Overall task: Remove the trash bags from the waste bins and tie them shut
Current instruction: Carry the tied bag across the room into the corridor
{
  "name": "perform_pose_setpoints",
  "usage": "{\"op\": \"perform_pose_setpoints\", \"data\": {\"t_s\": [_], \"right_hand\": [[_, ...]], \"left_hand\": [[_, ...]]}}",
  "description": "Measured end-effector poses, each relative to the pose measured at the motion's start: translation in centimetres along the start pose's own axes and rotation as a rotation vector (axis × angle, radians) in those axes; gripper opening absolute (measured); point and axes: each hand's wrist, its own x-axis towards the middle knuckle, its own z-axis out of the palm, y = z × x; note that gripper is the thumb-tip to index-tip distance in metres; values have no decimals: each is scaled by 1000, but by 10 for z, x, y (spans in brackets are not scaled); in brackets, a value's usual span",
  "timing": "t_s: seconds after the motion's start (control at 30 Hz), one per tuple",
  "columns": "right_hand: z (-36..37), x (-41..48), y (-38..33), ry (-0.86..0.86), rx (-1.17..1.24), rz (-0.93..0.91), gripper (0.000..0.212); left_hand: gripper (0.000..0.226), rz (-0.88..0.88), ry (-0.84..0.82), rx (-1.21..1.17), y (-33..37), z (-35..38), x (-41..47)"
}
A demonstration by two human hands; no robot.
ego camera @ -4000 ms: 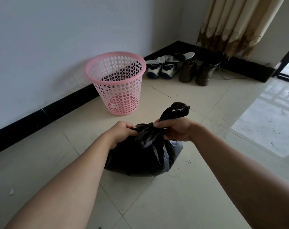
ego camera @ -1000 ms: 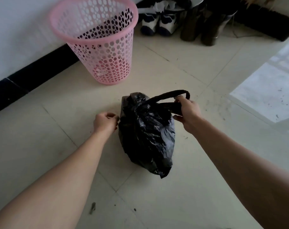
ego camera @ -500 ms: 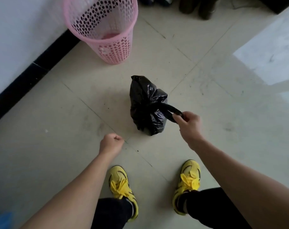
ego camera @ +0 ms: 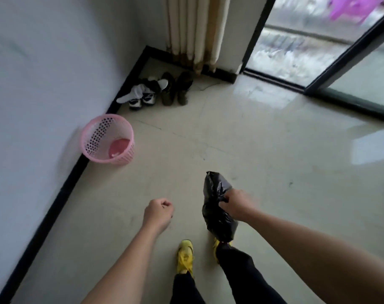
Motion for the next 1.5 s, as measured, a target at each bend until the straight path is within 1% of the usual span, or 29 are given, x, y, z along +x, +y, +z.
{"op": "perform_pose_setpoints", "data": {"t_s": [0.07,0.13,0.17,0.23,0.3,0.43,0.5,0.57,0.7,0.87,1.03,1.1,1.17,1.23,1.33,1.4,1.5], "right_hand": [[-23,-42,26,39,14,60,16],[-32,-70,47,58,12,92,16],[-36,-96,64,77,22,133,18],[-36,-127,87,113,50,183,27],[-33,-170,118,152,112,279,32],[-33,-241,167,208,252,439,29],[-24,-298,202,271,359,536,27],[-16,-339,228,333,419,595,29],[26,-440,290,436,582,749,31],[92,-548,360,511,738,880,29],[171,-665,443,537,810,1018,23],[201,-711,470,557,844,1094,28],[230,-754,494,580,885,1162,30],[260,-795,520,615,924,1228,30],[301,-850,554,654,957,1318,25],[333,-888,578,687,1006,1391,29],[386,-948,625,739,1097,1516,34]], "left_hand": [[17,105,-55,117,42,4,-33],[20,176,-84,222,65,10,-50],[20,227,-116,318,80,19,-68],[18,282,-147,465,96,31,-87],[13,386,-233,652,113,52,-117],[7,538,-325,920,141,92,-167],[7,650,-379,1039,155,132,-210],[9,731,-414,1113,166,165,-243],[10,975,-515,1276,167,254,-339],[17,1224,-612,1451,131,366,-453],[18,1407,-819,1528,48,474,-585],[19,1456,-912,1560,14,506,-633],[22,1507,-982,1664,-15,538,-676],[24,1558,-995,1757,-40,572,-717],[28,1583,-1004,1870,-73,628,-769],[32,1623,-982,1961,-99,670,-808],[33,1692,-1085,1996,-145,744,-872]]}}
